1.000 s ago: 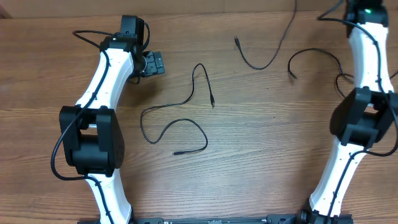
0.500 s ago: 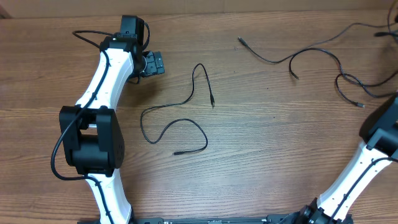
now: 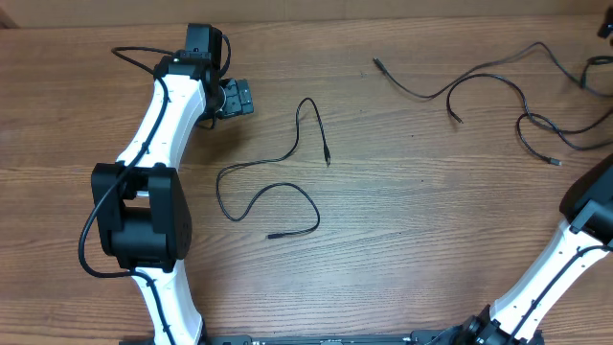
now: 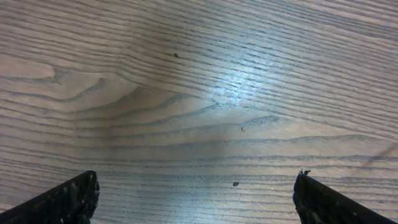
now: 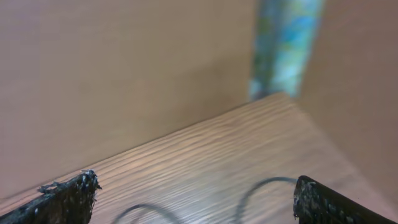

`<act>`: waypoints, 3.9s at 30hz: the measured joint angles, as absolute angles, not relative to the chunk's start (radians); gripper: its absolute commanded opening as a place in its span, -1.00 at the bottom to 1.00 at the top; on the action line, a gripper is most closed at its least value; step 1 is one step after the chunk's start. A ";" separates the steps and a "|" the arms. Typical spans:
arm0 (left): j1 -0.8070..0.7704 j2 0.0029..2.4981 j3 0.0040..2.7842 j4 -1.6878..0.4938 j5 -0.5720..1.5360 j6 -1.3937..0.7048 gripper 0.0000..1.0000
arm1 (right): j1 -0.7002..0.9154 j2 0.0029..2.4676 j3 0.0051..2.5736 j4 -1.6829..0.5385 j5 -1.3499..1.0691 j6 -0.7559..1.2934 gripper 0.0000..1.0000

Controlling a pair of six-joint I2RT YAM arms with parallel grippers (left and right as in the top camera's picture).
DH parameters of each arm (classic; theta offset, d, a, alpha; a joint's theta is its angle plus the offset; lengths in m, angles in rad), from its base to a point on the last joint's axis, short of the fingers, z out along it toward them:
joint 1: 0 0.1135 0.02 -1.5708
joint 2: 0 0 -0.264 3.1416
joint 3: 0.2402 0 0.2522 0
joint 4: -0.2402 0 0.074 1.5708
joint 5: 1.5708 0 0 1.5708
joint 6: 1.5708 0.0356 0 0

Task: Untangle cables
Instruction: 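Move the right gripper over the separated cables at the upper right, then swing the right gripper left and lower it onto the centre black cable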

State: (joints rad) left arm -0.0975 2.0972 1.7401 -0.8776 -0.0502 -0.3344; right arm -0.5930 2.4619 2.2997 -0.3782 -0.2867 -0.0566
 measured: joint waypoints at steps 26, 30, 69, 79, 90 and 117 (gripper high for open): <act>-0.097 2.097 1.740 -0.878 -0.050 -0.334 0.99 | -0.048 2.139 2.296 -1.335 -0.572 -0.258 1.00; -0.097 2.097 1.740 -0.878 -0.068 -0.327 0.99 | 0.077 2.139 2.296 -1.383 -0.572 -0.260 1.00; 0.234 2.097 1.740 -0.867 0.163 0.241 0.99 | 0.762 2.153 2.054 -1.065 -0.373 0.221 1.00; 0.229 2.097 1.740 -0.863 0.185 0.266 0.99 | 0.925 2.169 1.762 -0.776 -0.234 0.343 1.00; 0.229 2.097 1.740 -0.863 0.184 0.267 1.00 | 1.014 2.170 1.695 -0.584 -0.168 0.355 1.00; 0.229 2.097 1.740 -0.863 0.187 0.270 0.99 | 1.001 2.301 1.694 -0.378 -0.061 0.362 0.89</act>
